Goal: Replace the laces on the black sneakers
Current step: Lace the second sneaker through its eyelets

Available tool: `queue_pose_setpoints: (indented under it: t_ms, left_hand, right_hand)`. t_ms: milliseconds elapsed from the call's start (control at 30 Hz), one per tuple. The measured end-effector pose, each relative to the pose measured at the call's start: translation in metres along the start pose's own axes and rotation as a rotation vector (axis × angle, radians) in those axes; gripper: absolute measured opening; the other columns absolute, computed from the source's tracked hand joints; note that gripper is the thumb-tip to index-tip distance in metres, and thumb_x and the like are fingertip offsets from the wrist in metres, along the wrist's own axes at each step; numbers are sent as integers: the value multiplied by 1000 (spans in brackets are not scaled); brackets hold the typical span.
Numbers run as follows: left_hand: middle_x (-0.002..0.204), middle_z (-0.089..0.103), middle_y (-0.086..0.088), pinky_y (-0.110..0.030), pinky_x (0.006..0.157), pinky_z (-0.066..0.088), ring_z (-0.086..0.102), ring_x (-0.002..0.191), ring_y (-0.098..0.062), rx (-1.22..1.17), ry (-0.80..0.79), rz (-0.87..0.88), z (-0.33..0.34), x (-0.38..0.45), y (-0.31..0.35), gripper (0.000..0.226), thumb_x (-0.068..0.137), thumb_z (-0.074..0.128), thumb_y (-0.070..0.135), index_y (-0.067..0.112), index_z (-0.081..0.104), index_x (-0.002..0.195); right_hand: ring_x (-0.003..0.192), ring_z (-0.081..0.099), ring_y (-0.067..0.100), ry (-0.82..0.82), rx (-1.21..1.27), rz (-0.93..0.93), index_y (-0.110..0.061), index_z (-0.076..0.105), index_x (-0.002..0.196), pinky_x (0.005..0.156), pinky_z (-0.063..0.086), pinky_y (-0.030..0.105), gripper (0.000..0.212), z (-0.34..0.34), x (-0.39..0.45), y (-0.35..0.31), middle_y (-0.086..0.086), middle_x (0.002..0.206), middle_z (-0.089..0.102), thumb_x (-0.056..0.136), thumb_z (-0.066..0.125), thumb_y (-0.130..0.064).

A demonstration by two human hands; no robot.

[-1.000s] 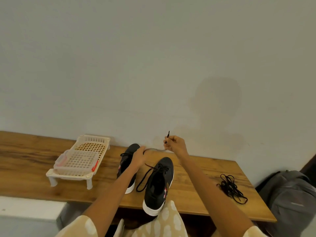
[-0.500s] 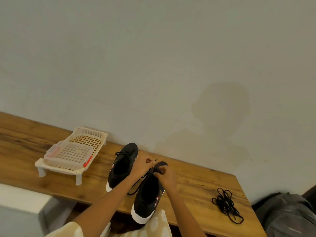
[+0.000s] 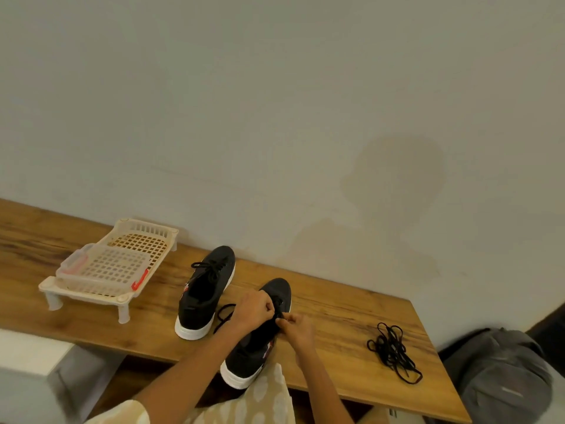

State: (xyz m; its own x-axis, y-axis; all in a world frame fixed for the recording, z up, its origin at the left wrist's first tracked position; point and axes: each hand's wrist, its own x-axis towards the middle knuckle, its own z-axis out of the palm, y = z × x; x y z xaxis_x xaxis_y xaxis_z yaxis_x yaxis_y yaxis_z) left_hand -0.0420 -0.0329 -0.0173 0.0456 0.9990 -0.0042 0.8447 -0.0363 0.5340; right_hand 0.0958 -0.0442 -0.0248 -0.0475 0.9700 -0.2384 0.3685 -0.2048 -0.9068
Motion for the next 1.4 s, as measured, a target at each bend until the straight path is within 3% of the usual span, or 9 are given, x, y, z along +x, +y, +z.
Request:
queue_pose_setpoints:
  t_ms: [167, 267, 367, 600, 700, 900, 1100, 1267, 1400]
  left_hand:
    - [61, 60, -5, -34, 58, 48, 59, 59, -21, 14, -26, 16, 2, 0, -3, 22, 78, 57, 16, 22, 55, 56]
    - [58, 51, 2, -34, 60, 48, 55, 57, -20, 17, -19, 26, 3, 0, -4, 22, 77, 55, 18, 24, 51, 56]
    - [63, 58, 2, -34, 66, 52, 63, 66, -19, 8, -28, 44, 2, -1, -4, 21, 79, 57, 20, 26, 56, 59]
    - [63, 62, -2, -38, 68, 53, 62, 65, -20, 10, -31, 84, 0, -4, -8, 20, 81, 57, 22, 29, 52, 63]
    - [73, 70, -6, -35, 69, 52, 63, 66, -19, -20, -9, 85, 1, -5, -7, 17, 81, 58, 21, 21, 62, 64]
    - [81, 71, 2, -29, 72, 52, 63, 76, -12, -49, 28, 110, 3, -6, -6, 15, 85, 59, 19, 18, 73, 90]
    - [82, 69, 5, -20, 67, 44, 61, 77, -8, -28, 62, 136, 6, -11, -3, 14, 87, 59, 26, 22, 71, 93]
    - [66, 57, 12, -22, 64, 45, 56, 68, -6, -58, 90, 85, 8, -13, -1, 12, 86, 60, 24, 20, 70, 91]
    - [79, 68, 3, -23, 63, 43, 61, 75, -12, -41, 79, 91, 7, -11, 0, 11, 85, 60, 21, 18, 69, 90]
  right_hand:
    - [81, 67, 24, -31, 74, 44, -21, 69, 70, 81, 56, 42, 28, 2, 2, 2, 7, 79, 70, 87, 60, -1]
    - [80, 66, 22, -39, 86, 28, -21, 70, 69, 82, 55, 45, 28, 2, 0, 3, 8, 78, 70, 88, 59, -2]
    - [80, 66, 23, -50, 73, 15, -21, 71, 70, 84, 54, 48, 26, 0, 0, 4, 11, 80, 70, 88, 60, -4]
    - [82, 68, 23, -38, 33, -23, -18, 70, 76, 80, 57, 41, 22, 3, 2, 3, 9, 81, 71, 89, 60, -4]
    - [79, 68, 19, -46, 42, -25, -15, 71, 80, 77, 58, 37, 18, 2, 3, 4, 7, 81, 70, 90, 59, -5]
    - [86, 69, 21, -44, 71, -26, -7, 70, 95, 79, 58, 37, 12, 0, 4, 8, 7, 86, 70, 91, 59, -5]
    - [88, 68, 19, -35, 90, -15, -11, 69, 96, 83, 57, 40, 10, 4, 4, 12, 7, 92, 71, 91, 60, -10]
    - [83, 68, 17, -44, 117, 1, -16, 67, 86, 80, 58, 35, 15, 0, 2, 11, 2, 83, 69, 93, 57, -7]
    - [86, 69, 21, -43, 112, -3, -9, 69, 95, 80, 58, 37, 13, 1, 2, 13, 8, 89, 71, 93, 56, -7]
